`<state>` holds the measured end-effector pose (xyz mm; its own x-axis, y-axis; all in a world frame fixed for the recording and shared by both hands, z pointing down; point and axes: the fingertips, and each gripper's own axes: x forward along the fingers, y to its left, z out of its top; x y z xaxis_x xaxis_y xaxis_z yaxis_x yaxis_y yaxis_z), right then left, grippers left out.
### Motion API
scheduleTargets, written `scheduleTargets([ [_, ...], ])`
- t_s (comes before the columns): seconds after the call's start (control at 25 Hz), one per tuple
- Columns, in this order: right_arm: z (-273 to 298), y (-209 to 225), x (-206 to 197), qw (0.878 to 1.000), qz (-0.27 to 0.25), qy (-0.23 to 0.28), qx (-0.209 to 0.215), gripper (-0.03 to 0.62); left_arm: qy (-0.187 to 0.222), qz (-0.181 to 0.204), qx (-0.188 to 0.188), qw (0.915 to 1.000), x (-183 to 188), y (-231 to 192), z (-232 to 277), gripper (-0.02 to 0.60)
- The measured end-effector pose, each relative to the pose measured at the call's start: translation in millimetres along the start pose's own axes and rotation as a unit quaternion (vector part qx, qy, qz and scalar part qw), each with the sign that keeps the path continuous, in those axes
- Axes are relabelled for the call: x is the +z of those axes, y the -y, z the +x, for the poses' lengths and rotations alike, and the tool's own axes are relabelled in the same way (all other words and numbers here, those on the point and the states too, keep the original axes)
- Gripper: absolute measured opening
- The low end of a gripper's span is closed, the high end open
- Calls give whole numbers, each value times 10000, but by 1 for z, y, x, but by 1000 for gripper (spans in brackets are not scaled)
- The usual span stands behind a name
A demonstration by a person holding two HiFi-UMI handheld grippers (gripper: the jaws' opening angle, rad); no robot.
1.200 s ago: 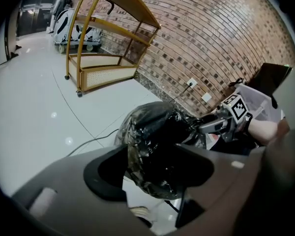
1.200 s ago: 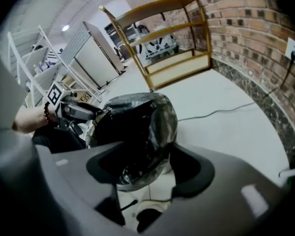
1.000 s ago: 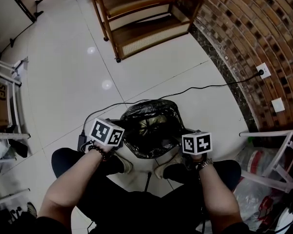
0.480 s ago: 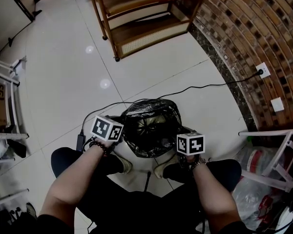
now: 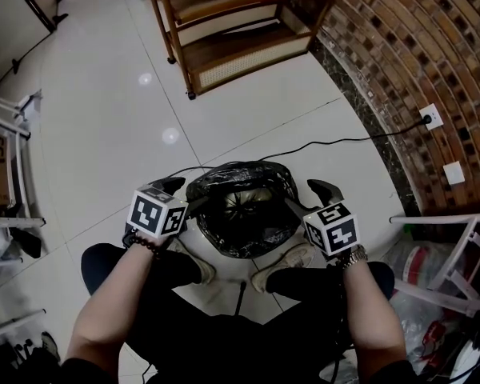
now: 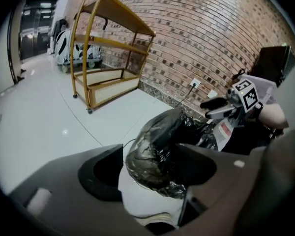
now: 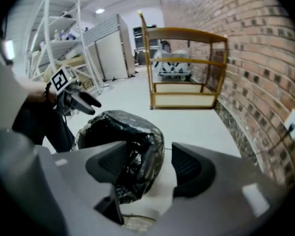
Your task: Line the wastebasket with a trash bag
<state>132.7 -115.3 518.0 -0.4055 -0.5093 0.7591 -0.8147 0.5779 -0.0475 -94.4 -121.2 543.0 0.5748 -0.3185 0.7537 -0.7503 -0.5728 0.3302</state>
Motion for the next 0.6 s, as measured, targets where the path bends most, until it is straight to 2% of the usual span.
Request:
scheduleTargets([
  [0.12, 27, -17, 21, 9927, -1164, -154, 277, 285, -11, 694, 184, 9974, 15, 9, -6, 310],
  [0.2, 47, -26, 29, 9810, -1855, -298, 479, 285, -137, 1172, 80, 9930, 21, 26, 1, 310],
  [0.32, 72, -39, 26, 9580, -2683, -627, 800, 285, -567, 1944, -210, 9791, 16, 50, 29, 310],
  [0.4, 84, -44, 19, 9450, -3017, -828, 949, 285, -884, 2374, -301, 9669, 7, 54, 49, 310],
  [0.48, 93, -45, 13, 9385, -3160, -954, 1018, 285, -1108, 2634, -323, 9577, 1, 51, 64, 310],
  [0.6, 101, -42, 11, 9377, -3161, -989, 1053, 285, -1259, 2747, -305, 9528, -4, 41, 78, 310],
])
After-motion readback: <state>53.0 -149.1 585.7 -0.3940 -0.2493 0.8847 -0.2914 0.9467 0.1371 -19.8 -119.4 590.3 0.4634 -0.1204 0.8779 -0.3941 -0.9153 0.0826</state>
